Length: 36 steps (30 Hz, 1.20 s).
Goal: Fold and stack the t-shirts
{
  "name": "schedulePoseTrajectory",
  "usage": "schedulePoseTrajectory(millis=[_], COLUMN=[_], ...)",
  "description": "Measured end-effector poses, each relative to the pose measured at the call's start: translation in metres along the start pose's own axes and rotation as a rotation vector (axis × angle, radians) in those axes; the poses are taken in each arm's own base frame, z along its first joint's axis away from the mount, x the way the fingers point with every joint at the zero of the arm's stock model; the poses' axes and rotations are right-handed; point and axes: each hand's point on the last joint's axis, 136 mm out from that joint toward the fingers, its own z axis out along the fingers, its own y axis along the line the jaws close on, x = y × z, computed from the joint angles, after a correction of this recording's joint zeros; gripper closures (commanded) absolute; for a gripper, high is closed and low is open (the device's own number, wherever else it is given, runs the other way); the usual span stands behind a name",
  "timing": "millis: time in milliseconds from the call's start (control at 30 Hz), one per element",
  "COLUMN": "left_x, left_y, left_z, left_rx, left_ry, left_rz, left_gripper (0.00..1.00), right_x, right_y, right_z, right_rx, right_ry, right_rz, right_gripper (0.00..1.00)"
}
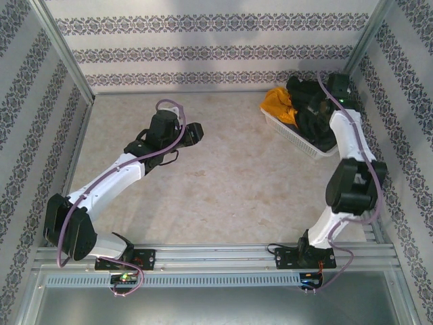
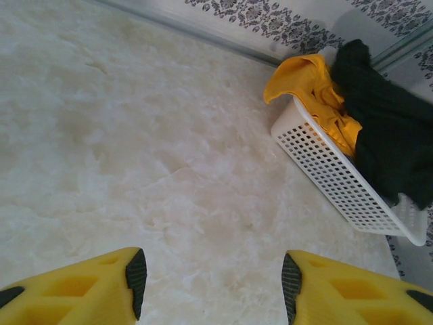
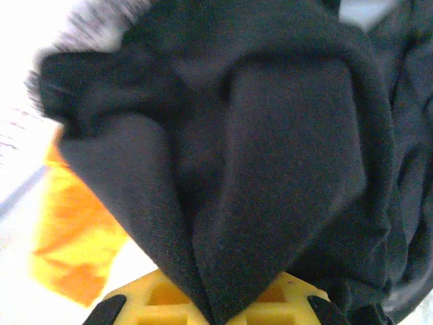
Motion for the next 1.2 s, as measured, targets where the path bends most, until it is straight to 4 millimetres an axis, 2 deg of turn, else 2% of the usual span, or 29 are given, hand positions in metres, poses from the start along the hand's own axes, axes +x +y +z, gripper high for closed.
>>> schedulePoseTrajectory(millis=[100,200,333,467,600,700,767,867,900,967,1067,1133,1200], left_x=[0.002,0.002,0.003,-0.001,-0.014,-0.024,-0.027,-0.027,-0.026,-0.022,-0.014,-0.012,-0.011], left_y=[0.005,0.011,0.023,0.036,0.044,0.049,0.055,0.069,0.074,0.083,0.095,0.099,0.101], left_z=[0.001,0.000,-0.002,-0.015,-0.040,-0.061,-0.076,-0.097,-0.104,-0.114,-0.127,-0.131,-0.134], left_rx=[-0.021,-0.050,-0.113,-0.189,-0.249,-0.288,-0.321,-0.380,-0.400,-0.433,-0.474,-0.490,-0.500], left_ry=[0.000,-0.003,-0.009,-0.037,-0.101,-0.156,-0.192,-0.235,-0.246,-0.262,-0.269,-0.272,-0.274], left_rz=[-0.004,-0.004,-0.003,0.000,0.002,-0.002,-0.010,-0.030,-0.036,-0.048,-0.061,-0.069,-0.079], left_gripper=[0.46,0.46,0.46,0.46,0.46,0.46,0.46,0.46,0.46,0.45,0.44,0.44,0.43], right_x=[-0.033,-0.055,-0.057,-0.023,0.044,0.095,0.129,0.176,0.183,0.189,0.179,0.168,0.163], right_y=[0.034,0.070,0.125,0.197,0.264,0.310,0.334,0.353,0.355,0.355,0.348,0.328,0.294], right_z=[-0.064,-0.122,-0.180,-0.233,-0.271,-0.280,-0.278,-0.264,-0.258,-0.250,-0.239,-0.222,-0.191], right_rx=[-0.099,-0.213,-0.365,-0.556,-0.753,-0.856,-0.904,-0.924,-0.922,-0.910,-0.888,-0.857,-0.782], right_ry=[-0.154,-0.282,-0.364,-0.373,-0.280,-0.194,-0.132,-0.034,-0.014,0.009,0.016,0.031,0.071], right_rz=[-0.015,-0.039,-0.101,-0.190,-0.273,-0.328,-0.360,-0.403,-0.411,-0.415,-0.378,-0.328,-0.280], right_gripper=[1.00,1.00,1.00,1.00,1.00,1.00,1.00,1.00,1.00,1.00,1.00,1.00,1.00])
